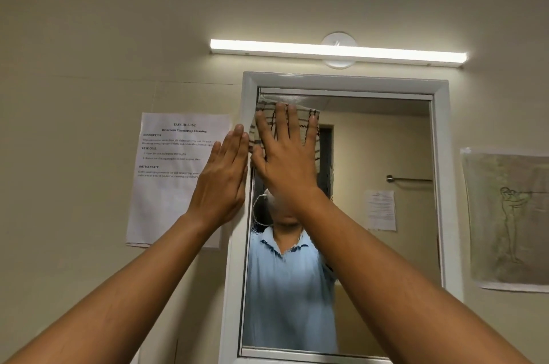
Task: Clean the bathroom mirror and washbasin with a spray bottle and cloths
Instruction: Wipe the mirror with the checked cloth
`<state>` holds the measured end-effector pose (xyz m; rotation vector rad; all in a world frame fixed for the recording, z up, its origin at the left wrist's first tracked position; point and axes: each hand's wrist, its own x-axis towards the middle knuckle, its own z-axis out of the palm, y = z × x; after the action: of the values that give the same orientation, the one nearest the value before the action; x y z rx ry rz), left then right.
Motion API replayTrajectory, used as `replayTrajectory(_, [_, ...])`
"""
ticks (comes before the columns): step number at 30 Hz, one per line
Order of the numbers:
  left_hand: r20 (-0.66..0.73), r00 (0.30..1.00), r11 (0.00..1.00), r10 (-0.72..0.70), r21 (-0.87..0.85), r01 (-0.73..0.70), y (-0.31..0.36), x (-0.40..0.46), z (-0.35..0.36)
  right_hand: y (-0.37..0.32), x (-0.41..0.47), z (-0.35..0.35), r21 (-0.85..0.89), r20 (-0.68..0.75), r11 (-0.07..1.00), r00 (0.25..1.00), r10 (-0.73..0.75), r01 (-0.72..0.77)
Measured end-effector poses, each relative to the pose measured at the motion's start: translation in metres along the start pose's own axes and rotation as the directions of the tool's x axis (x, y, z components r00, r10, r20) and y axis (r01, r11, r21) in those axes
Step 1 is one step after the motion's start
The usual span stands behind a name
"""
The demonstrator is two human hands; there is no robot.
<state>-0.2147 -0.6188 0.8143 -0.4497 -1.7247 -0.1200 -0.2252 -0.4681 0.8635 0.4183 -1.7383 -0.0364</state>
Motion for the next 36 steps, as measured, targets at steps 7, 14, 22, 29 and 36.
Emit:
replayTrajectory(7, [0.046,0.998,1.000,-0.030,-0.008,0.030,0.017,-0.041,0.001,-0.004,-0.052,0.013,0.003,-0.049,0.997,0.995,-0.083,0.083])
replayTrajectory(14, [0.105,0.994,0.991,-0.045,0.131,0.031,0.025,-0.064,0.002,0.014,-0.116,0.019,-0.027,-0.015,0.968,0.968,-0.250,0.249])
replayTrajectory(22, [0.120,0.990,0.977,-0.069,0.210,0.043,0.024,-0.064,0.002,0.078,-0.101,0.004,-0.090,0.023,0.972,0.976,-0.214,0.216])
replayTrajectory(29, [0.114,0.991,0.980,-0.066,0.196,0.042,0.024,-0.065,0.005,0.142,-0.096,-0.012,-0.102,-0.011,0.995,1.000,-0.020,0.019])
replayTrajectory(36, [0.109,0.994,0.984,-0.020,0.176,0.001,0.020,-0.065,0.003,0.169,-0.122,-0.021,-0.023,-0.040,0.984,0.984,0.175,-0.176])
